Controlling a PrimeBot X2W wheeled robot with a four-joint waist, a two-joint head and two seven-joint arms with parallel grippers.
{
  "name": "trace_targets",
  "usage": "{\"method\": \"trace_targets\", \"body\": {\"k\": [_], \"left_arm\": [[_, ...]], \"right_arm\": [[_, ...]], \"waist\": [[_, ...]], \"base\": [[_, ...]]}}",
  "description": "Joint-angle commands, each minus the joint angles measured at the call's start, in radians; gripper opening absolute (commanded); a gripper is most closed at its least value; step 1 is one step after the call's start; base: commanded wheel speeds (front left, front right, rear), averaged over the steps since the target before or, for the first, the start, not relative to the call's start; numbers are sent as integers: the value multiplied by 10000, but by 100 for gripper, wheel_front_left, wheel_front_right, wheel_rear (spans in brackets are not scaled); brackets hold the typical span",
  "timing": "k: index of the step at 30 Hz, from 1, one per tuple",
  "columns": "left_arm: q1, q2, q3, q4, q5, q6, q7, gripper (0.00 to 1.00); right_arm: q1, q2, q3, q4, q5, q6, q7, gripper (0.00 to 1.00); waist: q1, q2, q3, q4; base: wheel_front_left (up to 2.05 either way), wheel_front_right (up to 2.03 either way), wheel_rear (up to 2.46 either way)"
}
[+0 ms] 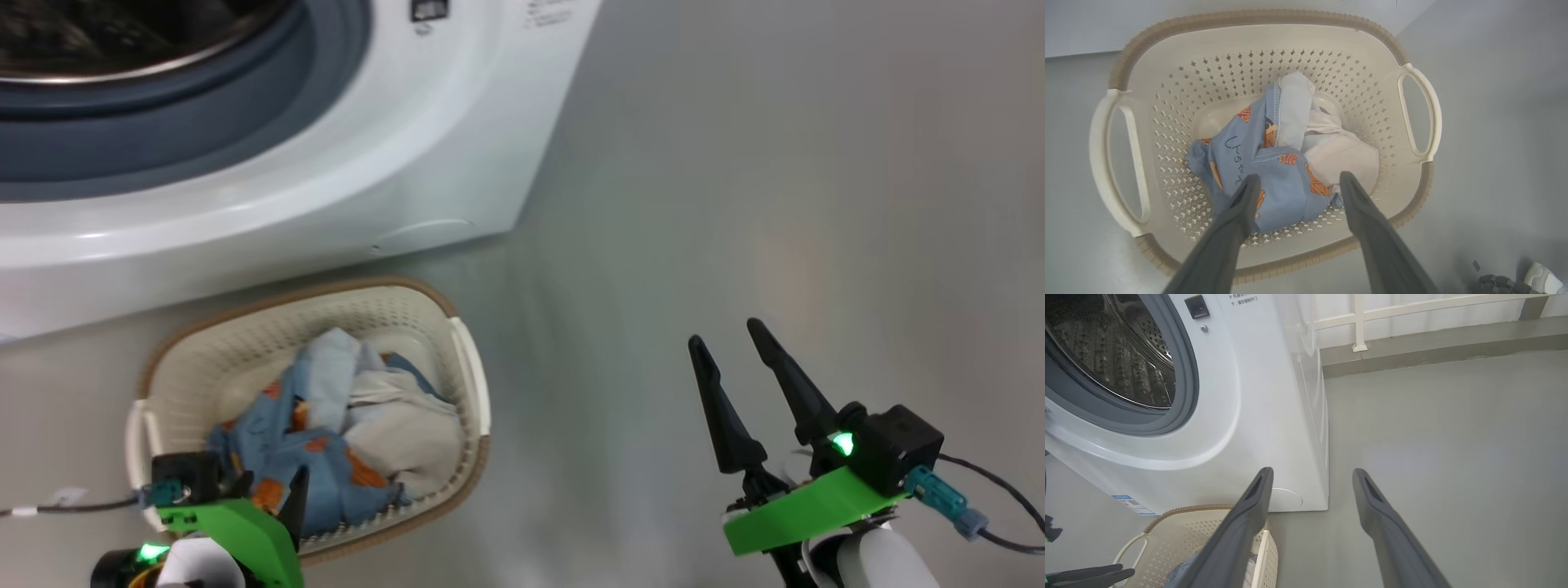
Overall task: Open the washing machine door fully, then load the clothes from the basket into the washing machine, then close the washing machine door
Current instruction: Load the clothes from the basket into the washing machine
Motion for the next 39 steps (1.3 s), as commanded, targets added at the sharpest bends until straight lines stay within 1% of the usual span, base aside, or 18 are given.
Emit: {"method": "trace_targets", "body": {"k": [1, 4, 9, 18, 25, 34, 39], "left_arm": [[-272, 336, 242, 68, -16, 13, 106, 100], [-595, 442, 252, 684, -16, 154, 472, 100], [-1267, 685, 340, 1522, 15, 358, 670, 100], [-2412, 1391, 593, 2697, -163, 371, 1133, 100], [-2949, 1941, 614, 2945, -169, 317, 1303, 100], [-3429, 2404, 599, 2961, -100, 427, 1355, 100], [-3619, 2538, 528, 2928, -15, 527, 1280, 100]], "right_arm": [[-172, -8, 305, -270, 249, 62, -120, 100], [-320, -8, 429, -296, 347, 62, -120, 100], [-548, -7, 676, -376, 500, 62, -120, 100], [-899, -7, 1034, -582, 914, 62, -120, 100], [-1153, -7, 1164, -730, 1223, 62, -120, 100], [-1419, -7, 1365, -980, 1557, 62, -120, 100], [-1461, -7, 1322, -1047, 1641, 62, -120, 100]], "waist": [[0, 0, 827, -803], [0, 0, 1076, -977], [0, 0, 1582, -1270], [0, 0, 2763, -1813], [0, 0, 3510, -2219], [0, 0, 4287, -2646], [0, 0, 4546, -2718]], "base": [[0, 0, 0], [0, 0, 0], [0, 0, 0], [0, 0, 0], [0, 0, 0], [0, 0, 0], [0, 0, 0]]}}
